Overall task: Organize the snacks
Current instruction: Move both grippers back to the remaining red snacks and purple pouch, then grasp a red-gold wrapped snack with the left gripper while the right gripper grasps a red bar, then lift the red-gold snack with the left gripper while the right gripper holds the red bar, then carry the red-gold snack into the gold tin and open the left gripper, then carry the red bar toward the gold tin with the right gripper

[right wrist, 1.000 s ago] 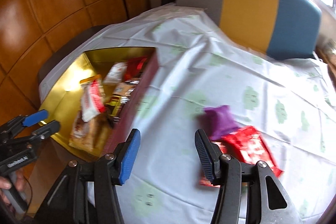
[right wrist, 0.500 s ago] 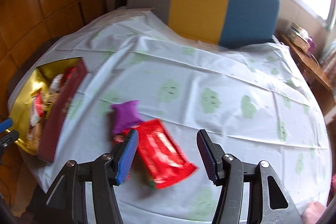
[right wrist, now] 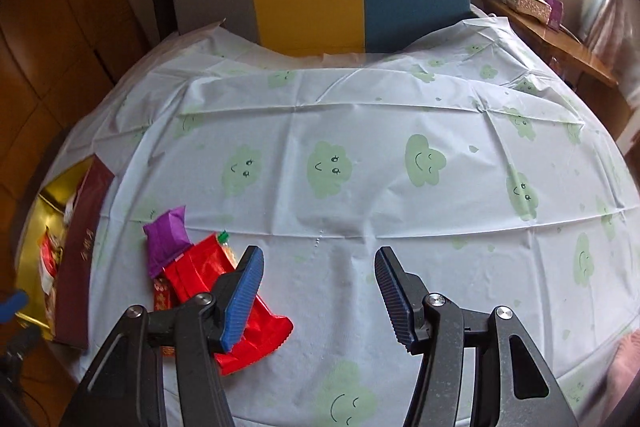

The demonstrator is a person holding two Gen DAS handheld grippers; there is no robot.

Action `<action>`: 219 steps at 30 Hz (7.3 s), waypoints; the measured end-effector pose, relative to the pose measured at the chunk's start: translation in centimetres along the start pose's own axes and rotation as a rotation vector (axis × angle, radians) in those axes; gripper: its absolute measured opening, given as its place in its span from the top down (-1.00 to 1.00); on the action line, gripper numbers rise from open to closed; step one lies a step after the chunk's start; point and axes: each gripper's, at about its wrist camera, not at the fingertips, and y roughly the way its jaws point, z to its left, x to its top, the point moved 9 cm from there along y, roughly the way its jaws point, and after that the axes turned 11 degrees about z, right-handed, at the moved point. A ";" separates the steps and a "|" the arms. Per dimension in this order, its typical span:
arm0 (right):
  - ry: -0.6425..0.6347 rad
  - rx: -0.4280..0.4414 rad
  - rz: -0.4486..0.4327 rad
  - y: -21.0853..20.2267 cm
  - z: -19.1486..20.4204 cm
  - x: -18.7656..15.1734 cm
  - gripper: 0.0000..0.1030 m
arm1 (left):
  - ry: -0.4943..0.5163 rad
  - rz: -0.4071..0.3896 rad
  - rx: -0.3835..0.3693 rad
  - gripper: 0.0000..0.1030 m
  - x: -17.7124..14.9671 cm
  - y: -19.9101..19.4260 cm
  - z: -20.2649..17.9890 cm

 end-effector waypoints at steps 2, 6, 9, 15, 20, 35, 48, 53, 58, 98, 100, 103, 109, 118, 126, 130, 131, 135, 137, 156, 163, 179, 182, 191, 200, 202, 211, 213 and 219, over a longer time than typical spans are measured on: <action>0.001 0.004 0.000 -0.1 0.2 -0.1 -0.19 | 0.017 0.022 -0.021 -0.28 0.3 0.8 -1.1; 0.002 0.019 0.013 0.1 0.5 -0.2 -0.23 | 0.042 0.066 -0.068 -0.27 0.7 2.5 -3.4; -0.003 0.025 0.019 0.2 0.7 -0.3 -0.26 | 0.058 0.089 -0.083 -0.25 1.3 3.7 -4.8; 0.007 0.043 0.023 0.1 0.7 -0.4 -0.32 | 0.090 0.137 -0.107 -0.25 2.2 6.4 -7.2; 0.010 0.048 0.024 0.1 0.7 -0.3 -0.33 | 0.084 0.176 -0.118 -0.25 3.0 8.9 -8.4; -0.026 0.078 0.045 0.7 1.8 -0.4 -0.33 | 0.064 0.162 -0.125 0.55 3.7 11.8 -8.6; -0.316 0.067 0.101 3.5 7.8 -2.1 -0.65 | 0.135 0.138 -0.173 0.55 -0.9 9.3 -7.8; -0.402 0.010 0.126 5.3 8.7 -2.7 -0.73 | 0.141 0.124 -0.185 0.55 -1.5 9.1 -7.6; -0.444 -0.051 0.138 6.3 8.4 -3.0 -0.65 | 0.146 0.117 -0.172 0.53 -1.7 9.3 -7.7; -0.141 -0.155 0.271 8.7 0.7 -2.0 0.00 | 0.137 0.077 -0.170 0.58 -1.6 7.7 -7.8; -0.150 -0.156 0.268 8.7 0.5 -1.9 -0.01 | 0.130 0.061 -0.186 0.58 -1.2 6.7 -7.6; -0.164 -0.160 0.260 8.6 0.3 -2.0 -0.01 | 0.104 0.020 -0.195 0.58 -0.5 4.5 -6.6; -0.157 -0.161 0.243 8.5 0.0 -2.9 -0.02 | -0.042 -0.041 -0.186 0.58 0.7 0.8 -0.7; -0.172 -0.182 0.237 8.0 0.8 -3.2 -0.03 | -0.370 -0.088 -0.037 0.58 -1.8 -1.9 13.4; -0.177 -0.189 0.227 8.2 1.3 -3.4 -0.03 | -0.550 -0.012 0.025 0.57 -5.3 0.7 20.0; -0.176 -0.189 0.223 8.1 1.3 -3.5 -0.03 | -0.567 0.022 0.025 0.52 -6.0 2.3 20.5; -0.176 -0.189 0.222 8.1 1.3 -3.5 -0.03 | -0.565 0.027 0.022 0.51 -6.1 2.6 20.4; -0.176 -0.188 0.222 8.2 1.3 -3.5 -0.03 | -0.578 0.050 0.027 0.43 -6.4 3.5 20.5; -0.178 -0.189 0.222 8.2 1.3 -3.5 -0.03 | -0.583 0.057 0.028 0.43 -6.6 3.6 20.5; -0.187 -0.200 0.209 8.0 1.5 -3.5 0.00 | -0.446 -0.057 0.202 0.42 -4.9 -1.1 17.7; -0.188 -0.200 0.207 7.9 1.5 -3.5 0.01 | -0.415 -0.079 0.213 0.42 -4.6 -1.9 16.7; -0.171 -0.188 0.201 7.7 1.3 -3.5 0.04 | -0.410 -0.098 0.225 0.42 -5.0 -2.7 16.7; -0.164 -0.185 0.200 7.7 1.3 -3.5 0.05 | -0.415 -0.099 0.228 0.42 -5.2 -2.9 16.8; -0.078 -0.118 0.210 7.2 0.3 -3.2 0.10 | -0.430 -0.107 0.228 0.42 -5.6 -3.4 17.4; -0.028 -0.041 0.103 3.3 1.5 -0.9 0.11 | -0.442 -0.107 0.223 0.42 -5.9 -3.3 17.9; -0.051 -0.010 0.092 2.6 3.2 -0.5 0.11 | -0.446 -0.108 0.222 0.42 -6.0 -3.2 17.9; -0.254 0.160 0.079 0.8 18.4 -0.4 0.11 | -0.466 -0.109 0.220 0.42 -6.5 -3.2 18.7; -0.305 0.199 0.081 0.5 22.2 -0.5 0.11 | -0.471 -0.109 0.221 0.42 -6.6 -3.3 18.9; -0.397 0.278 0.110 1.4 31.3 -0.7 0.11 | -0.487 -0.106 0.216 0.42 -7.1 -3.1 19.7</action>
